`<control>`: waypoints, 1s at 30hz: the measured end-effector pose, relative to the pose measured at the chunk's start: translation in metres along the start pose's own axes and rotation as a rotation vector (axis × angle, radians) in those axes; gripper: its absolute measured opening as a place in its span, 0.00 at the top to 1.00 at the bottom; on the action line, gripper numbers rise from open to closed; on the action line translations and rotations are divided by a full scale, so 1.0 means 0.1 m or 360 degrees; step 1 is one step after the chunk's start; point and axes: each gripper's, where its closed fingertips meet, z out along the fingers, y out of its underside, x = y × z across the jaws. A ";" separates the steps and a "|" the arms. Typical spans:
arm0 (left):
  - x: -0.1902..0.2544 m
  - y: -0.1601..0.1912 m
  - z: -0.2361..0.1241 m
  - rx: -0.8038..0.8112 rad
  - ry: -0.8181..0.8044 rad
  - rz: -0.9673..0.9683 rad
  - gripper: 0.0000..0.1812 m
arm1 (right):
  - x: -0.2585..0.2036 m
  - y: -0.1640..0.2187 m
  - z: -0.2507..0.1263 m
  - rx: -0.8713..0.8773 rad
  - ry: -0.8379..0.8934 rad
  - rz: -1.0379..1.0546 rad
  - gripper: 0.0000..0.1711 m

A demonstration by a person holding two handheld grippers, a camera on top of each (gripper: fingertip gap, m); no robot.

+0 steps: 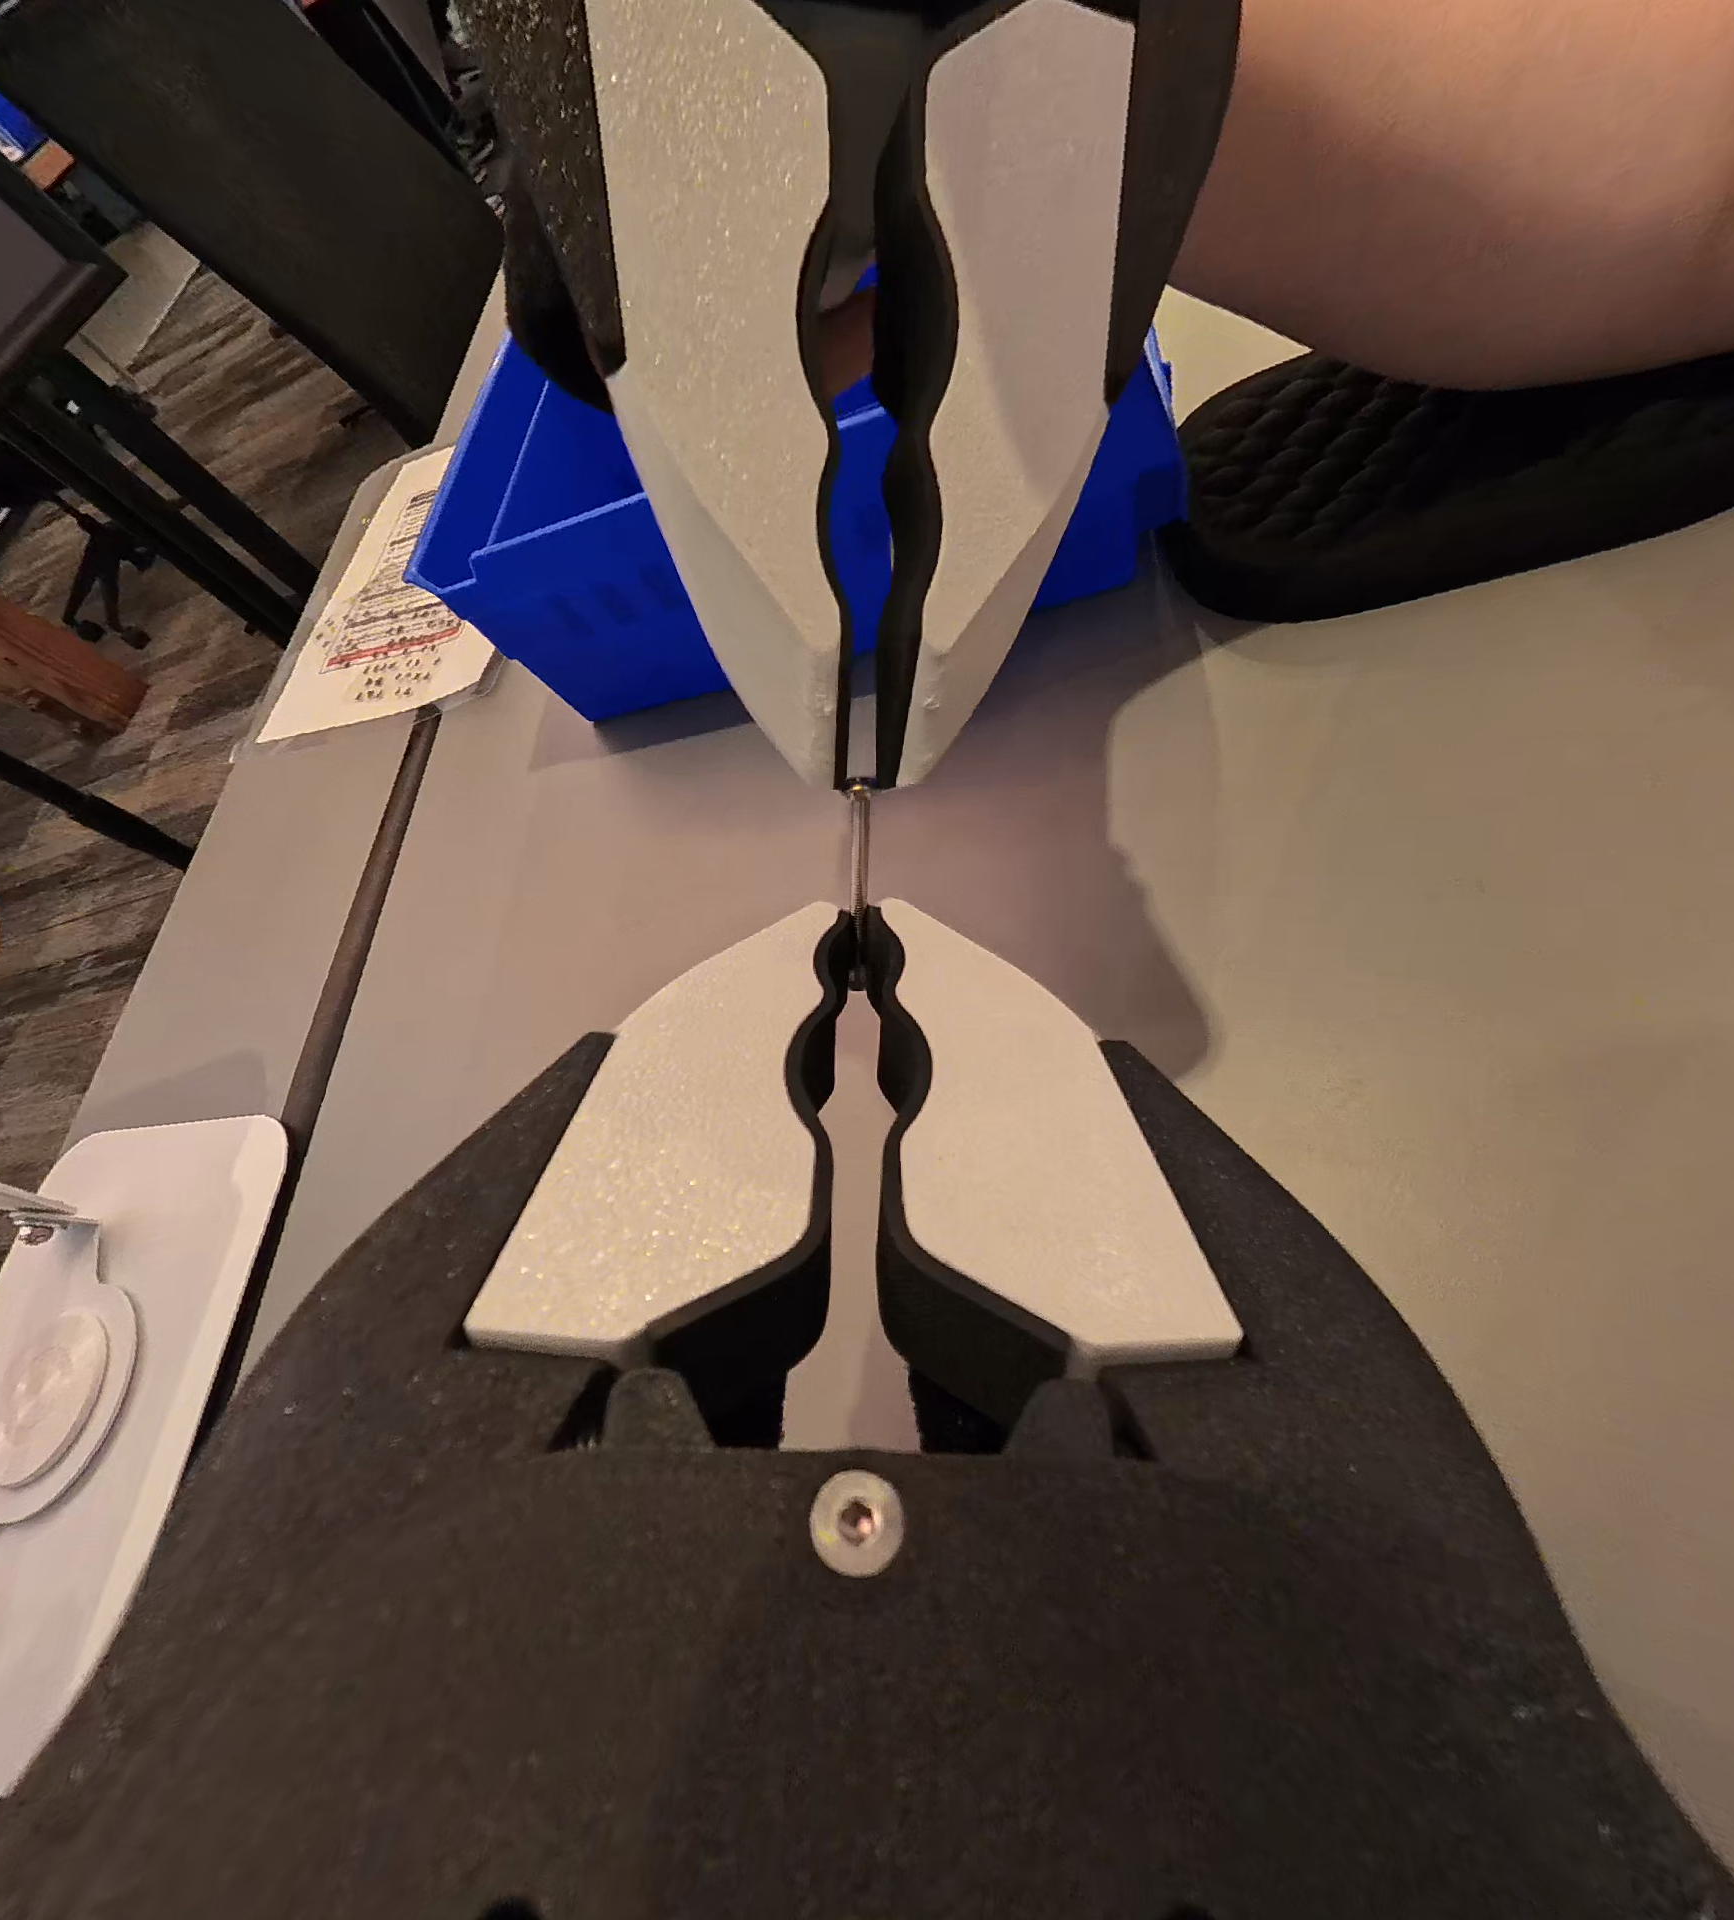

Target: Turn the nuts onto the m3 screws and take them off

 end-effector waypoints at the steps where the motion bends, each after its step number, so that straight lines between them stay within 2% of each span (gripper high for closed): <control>1: -0.02 0.01 0.00 -0.0010 -0.0014 -0.0007 0.99 | 0.02 0.01 0.00 -0.0007 0.0010 0.0016 0.97; 5: -0.15 0.07 0.01 -0.0096 -0.0140 -0.0062 0.99 | 0.14 0.08 0.04 -0.0067 0.0090 0.0142 0.97; 17: -0.41 0.32 0.02 -0.0394 -0.0433 -0.0123 0.99 | 0.35 0.26 0.23 -0.0004 0.0040 0.1110 0.97; 23: -0.42 0.38 0.05 -0.0454 -0.0458 -0.0106 0.99 | 0.35 0.32 0.27 0.0012 -0.0010 0.1305 0.97; 30: -0.41 0.39 0.05 -0.0448 -0.0438 -0.0108 0.99 | 0.34 0.33 0.28 0.0024 -0.0035 0.1280 0.97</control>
